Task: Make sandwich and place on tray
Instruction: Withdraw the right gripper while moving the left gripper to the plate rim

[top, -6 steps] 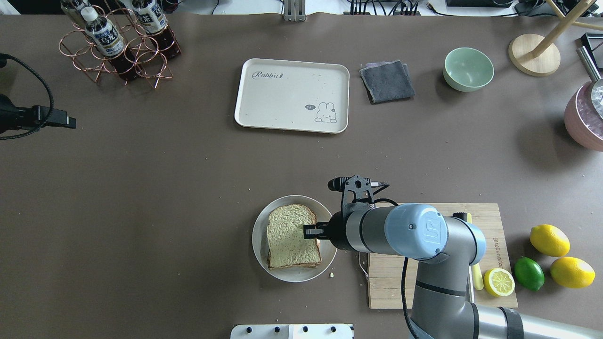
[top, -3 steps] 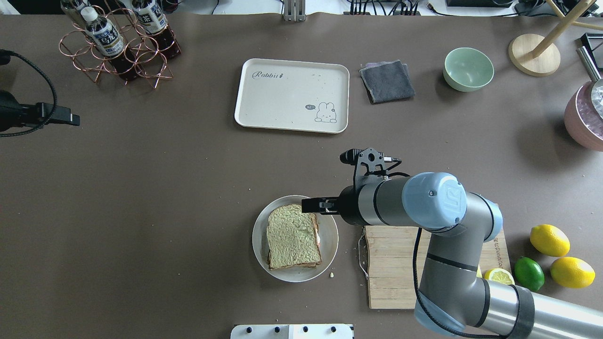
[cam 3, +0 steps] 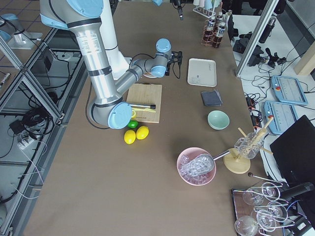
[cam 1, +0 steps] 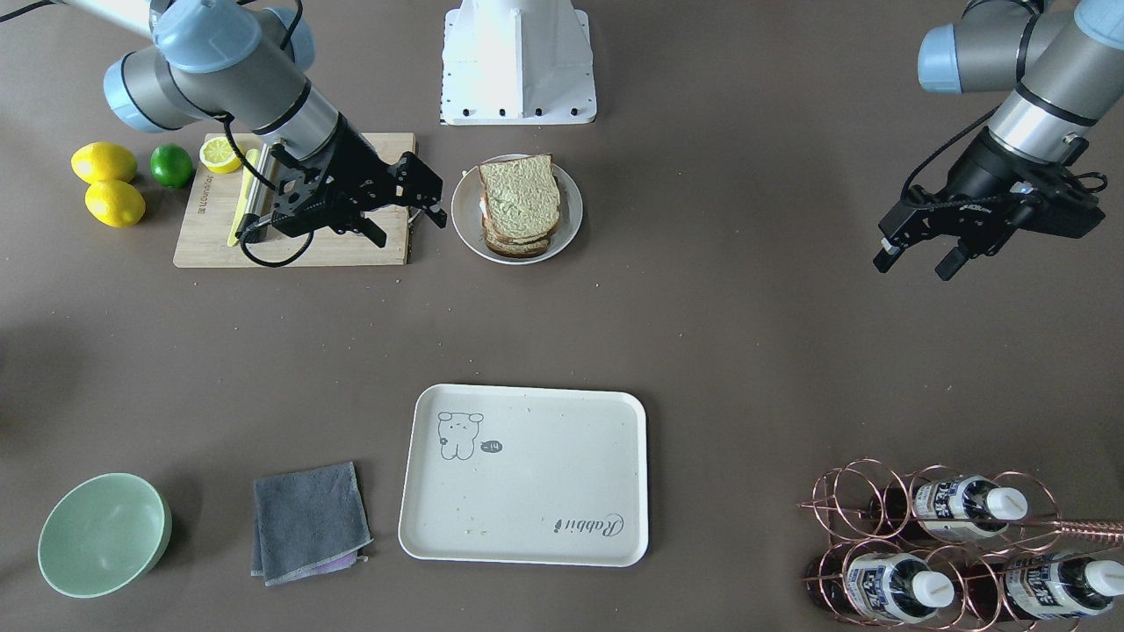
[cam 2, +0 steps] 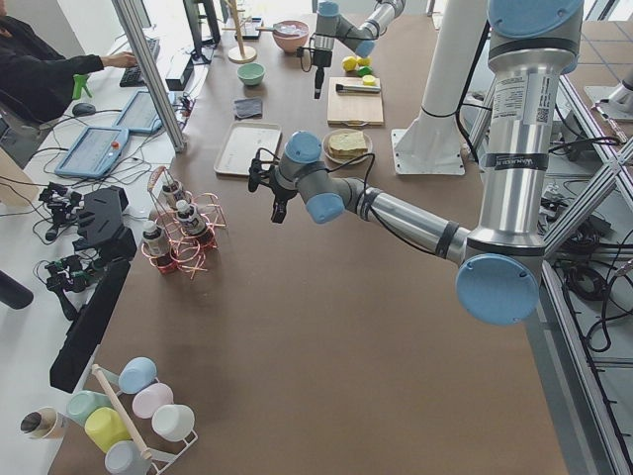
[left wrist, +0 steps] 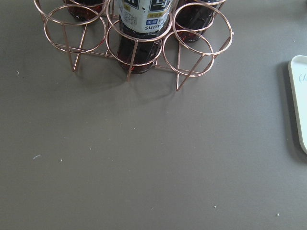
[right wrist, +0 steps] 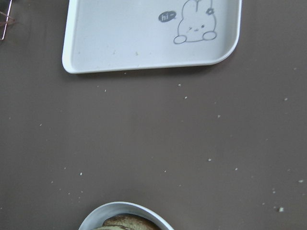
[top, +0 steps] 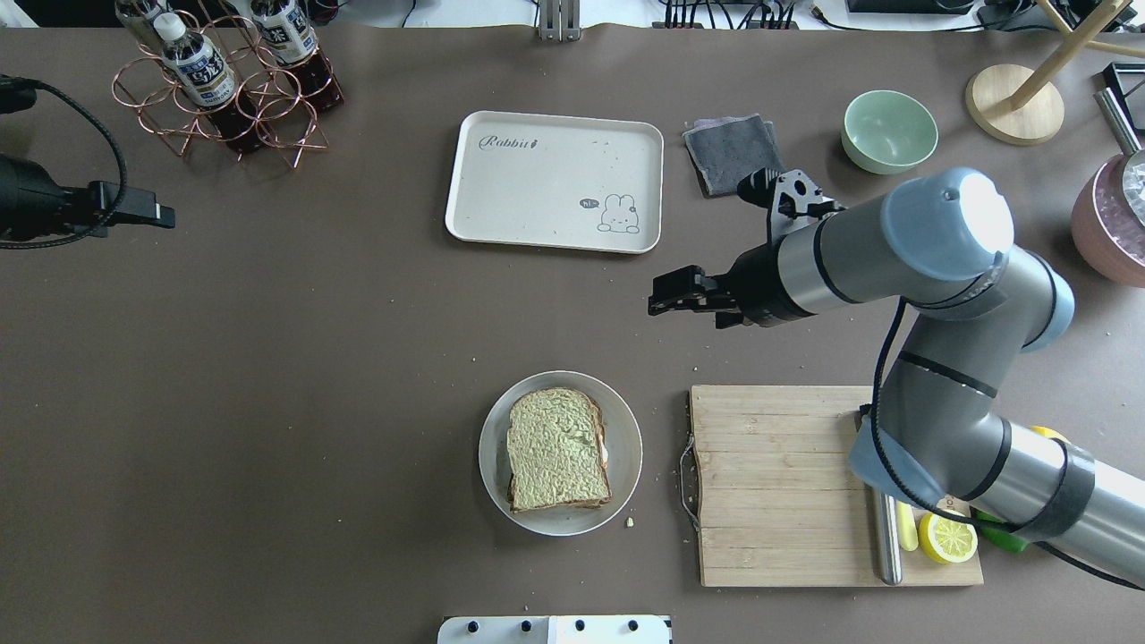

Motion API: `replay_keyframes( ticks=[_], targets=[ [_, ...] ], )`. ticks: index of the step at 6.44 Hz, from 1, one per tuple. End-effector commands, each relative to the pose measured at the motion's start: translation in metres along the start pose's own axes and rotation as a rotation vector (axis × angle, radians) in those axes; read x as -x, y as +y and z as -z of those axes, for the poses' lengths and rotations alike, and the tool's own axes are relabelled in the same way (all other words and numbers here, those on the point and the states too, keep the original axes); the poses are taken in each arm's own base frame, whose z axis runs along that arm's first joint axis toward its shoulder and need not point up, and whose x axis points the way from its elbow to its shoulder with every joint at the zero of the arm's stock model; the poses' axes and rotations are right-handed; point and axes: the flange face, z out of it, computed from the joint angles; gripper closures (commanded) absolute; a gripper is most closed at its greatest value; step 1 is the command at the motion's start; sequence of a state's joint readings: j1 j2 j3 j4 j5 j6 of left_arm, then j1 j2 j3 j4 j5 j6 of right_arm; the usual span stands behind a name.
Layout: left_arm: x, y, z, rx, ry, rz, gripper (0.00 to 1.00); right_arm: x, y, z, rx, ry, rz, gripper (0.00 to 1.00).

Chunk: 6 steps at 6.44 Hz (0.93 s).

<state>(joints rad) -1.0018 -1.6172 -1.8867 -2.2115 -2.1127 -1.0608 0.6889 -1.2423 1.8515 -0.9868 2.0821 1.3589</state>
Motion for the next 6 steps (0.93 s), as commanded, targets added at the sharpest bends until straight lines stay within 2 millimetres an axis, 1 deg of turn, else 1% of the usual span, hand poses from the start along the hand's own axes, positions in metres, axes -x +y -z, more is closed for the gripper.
replay_keyframes(
  ticks=[1, 2, 3, 4, 5, 6],
  targets=[
    [-0.059, 0.018, -0.014, 0.030, 0.067, 0.089, 0.02, -0.058, -0.045, 0.067, 0.013, 0.008, -0.045, 0.01],
    [-0.093, 0.040, -0.023, 0.029, 0.093, 0.115, 0.02, -0.092, -0.056, 0.089, 0.029, 0.022, -0.015, 0.01],
    [-0.115, 0.069, -0.040, 0.013, 0.088, 0.129, 0.02, -0.118, -0.060, 0.103, 0.028, 0.037, -0.024, 0.01],
    [-0.130, 0.093, -0.054, -0.002, 0.081, 0.123, 0.02, -0.129, -0.060, 0.103, 0.024, 0.052, -0.041, 0.01],
    [-0.149, 0.123, -0.065, -0.019, 0.083, 0.129, 0.02, -0.138, -0.060, 0.104, 0.021, 0.063, -0.050, 0.01],
    [-0.169, 0.154, -0.075, -0.023, 0.093, 0.130, 0.02, -0.144, -0.061, 0.111, 0.014, 0.064, -0.060, 0.01]
  ],
)
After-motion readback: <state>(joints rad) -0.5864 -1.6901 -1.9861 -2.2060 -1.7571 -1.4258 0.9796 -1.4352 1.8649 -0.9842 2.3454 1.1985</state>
